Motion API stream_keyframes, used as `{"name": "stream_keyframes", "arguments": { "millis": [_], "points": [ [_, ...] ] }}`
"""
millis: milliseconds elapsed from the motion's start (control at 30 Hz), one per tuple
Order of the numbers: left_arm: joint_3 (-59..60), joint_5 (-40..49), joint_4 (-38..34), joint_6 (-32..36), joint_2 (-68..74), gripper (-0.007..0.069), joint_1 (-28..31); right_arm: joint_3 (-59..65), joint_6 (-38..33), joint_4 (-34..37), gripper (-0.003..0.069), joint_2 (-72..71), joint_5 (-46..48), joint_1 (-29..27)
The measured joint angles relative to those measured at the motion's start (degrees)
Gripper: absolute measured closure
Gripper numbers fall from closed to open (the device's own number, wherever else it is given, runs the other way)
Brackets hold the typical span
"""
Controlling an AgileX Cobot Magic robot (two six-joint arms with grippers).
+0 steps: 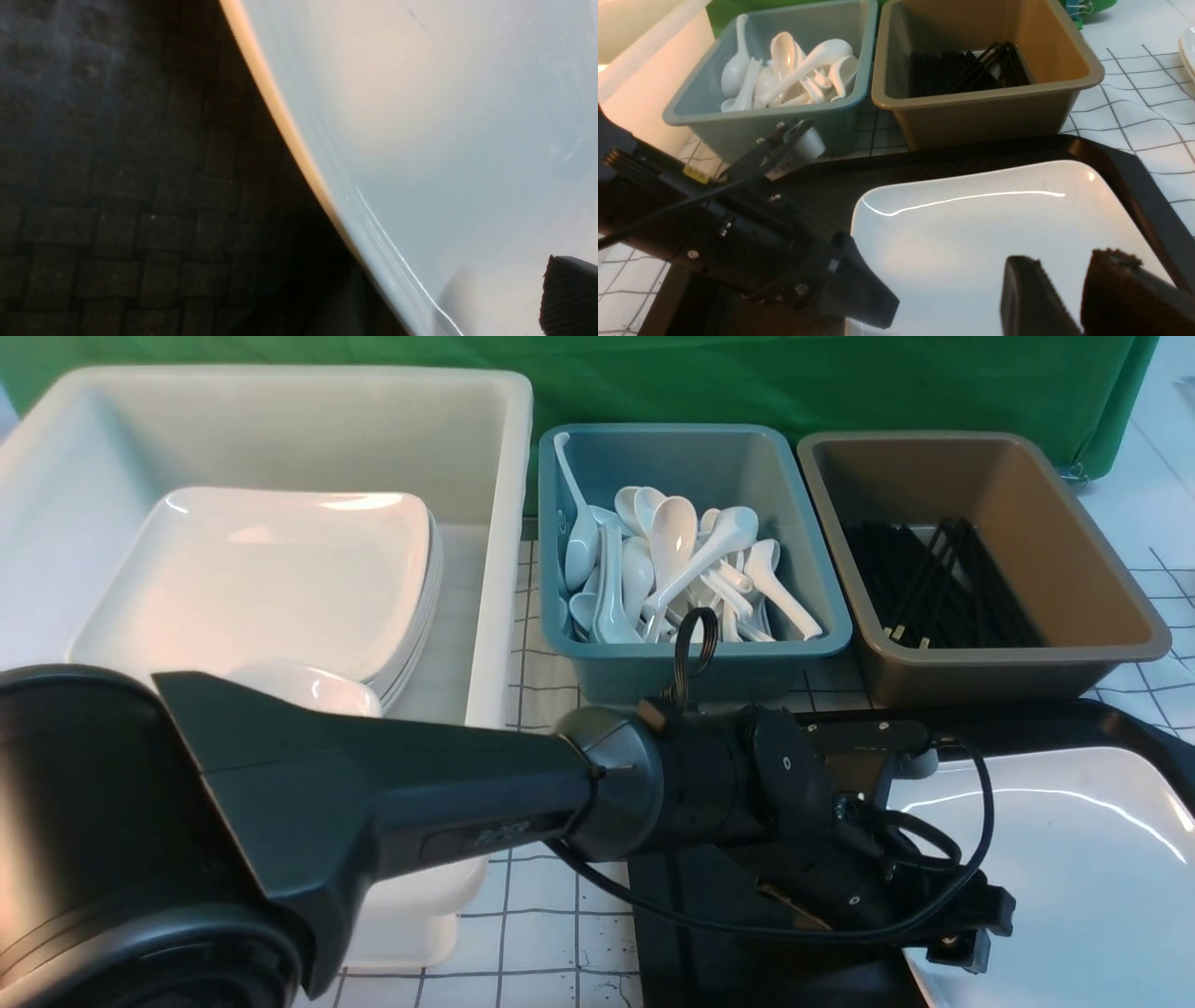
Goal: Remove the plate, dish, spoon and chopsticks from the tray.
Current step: Use the left arm to grab a plate from the dinner plate
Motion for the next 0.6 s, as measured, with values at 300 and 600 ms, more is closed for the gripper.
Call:
{"name": "stream_keyframes", "arguments": {
  "millis": [300,600],
  "points": [
    [-1.72,-1.37,-1.05,1.22,-0.39,0.0219,0.53,0.00,-0.04,0.00,0.0419,0.00,0.00,0.00],
    [-2.71,-3.82,-2.38,1.23,-1.33,0.0254,0.97,0.00,-0.04,0.00,0.0419,0.00,0.00,0.00]
  ]
}}
